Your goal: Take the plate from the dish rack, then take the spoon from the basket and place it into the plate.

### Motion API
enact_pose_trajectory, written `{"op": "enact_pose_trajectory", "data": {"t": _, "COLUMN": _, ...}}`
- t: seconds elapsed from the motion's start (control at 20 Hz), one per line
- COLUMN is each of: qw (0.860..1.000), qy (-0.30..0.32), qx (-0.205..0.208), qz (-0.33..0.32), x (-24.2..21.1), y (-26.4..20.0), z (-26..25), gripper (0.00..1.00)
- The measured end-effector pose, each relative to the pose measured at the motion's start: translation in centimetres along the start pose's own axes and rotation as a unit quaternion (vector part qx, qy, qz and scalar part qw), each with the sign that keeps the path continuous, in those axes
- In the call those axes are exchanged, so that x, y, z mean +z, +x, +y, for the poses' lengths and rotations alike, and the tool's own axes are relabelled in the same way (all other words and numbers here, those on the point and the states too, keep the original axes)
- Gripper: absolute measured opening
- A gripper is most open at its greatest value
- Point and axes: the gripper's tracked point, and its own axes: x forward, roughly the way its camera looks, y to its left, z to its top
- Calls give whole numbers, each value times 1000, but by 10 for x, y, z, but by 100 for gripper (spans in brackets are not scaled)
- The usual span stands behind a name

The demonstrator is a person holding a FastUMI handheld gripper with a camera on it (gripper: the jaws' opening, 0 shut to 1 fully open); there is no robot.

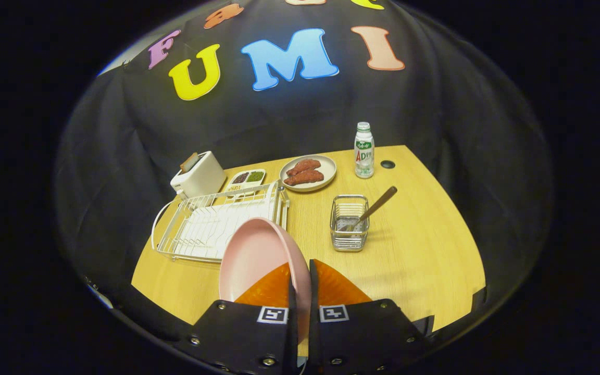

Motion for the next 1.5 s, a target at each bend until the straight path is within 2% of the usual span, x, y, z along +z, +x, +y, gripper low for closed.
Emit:
{"op": "enact_pose_trajectory", "data": {"t": 0.25, "qw": 998, "qy": 27, "qx": 52, "qz": 34, "x": -47, "y": 28, "z": -11, "gripper": 8}}
{"op": "enact_pose_trajectory", "data": {"t": 0.45, "qw": 990, "qy": 62, "qx": 106, "qz": 75, "x": -81, "y": 60, "z": -3, "gripper": 8}}
{"op": "enact_pose_trajectory", "data": {"t": 0.7, "qw": 981, "qy": 85, "qx": 136, "qz": 107, "x": -106, "y": 90, "z": 7, "gripper": 8}}
{"op": "enact_pose_trajectory", "data": {"t": 0.9, "qw": 981, "qy": 84, "qx": 129, "qz": 119, "x": -118, "y": 106, "z": 6, "gripper": 8}}
{"op": "enact_pose_trajectory", "data": {"t": 1.2, "qw": 979, "qy": 86, "qx": 142, "qz": 117, "x": -123, "y": 116, "z": 13, "gripper": 8}}
{"op": "enact_pose_trajectory", "data": {"t": 1.3, "qw": 988, "qy": 43, "qx": 103, "qz": 110, "x": -124, "y": 123, "z": -4, "gripper": 14}}
{"op": "enact_pose_trajectory", "data": {"t": 1.35, "qw": 990, "qy": 21, "qx": 97, "qz": 99, "x": -122, "y": 124, "z": -8, "gripper": 14}}
{"op": "enact_pose_trajectory", "data": {"t": 1.5, "qw": 997, "qy": -25, "qx": 70, "qz": 37, "x": -93, "y": 114, "z": -17, "gripper": 23}}
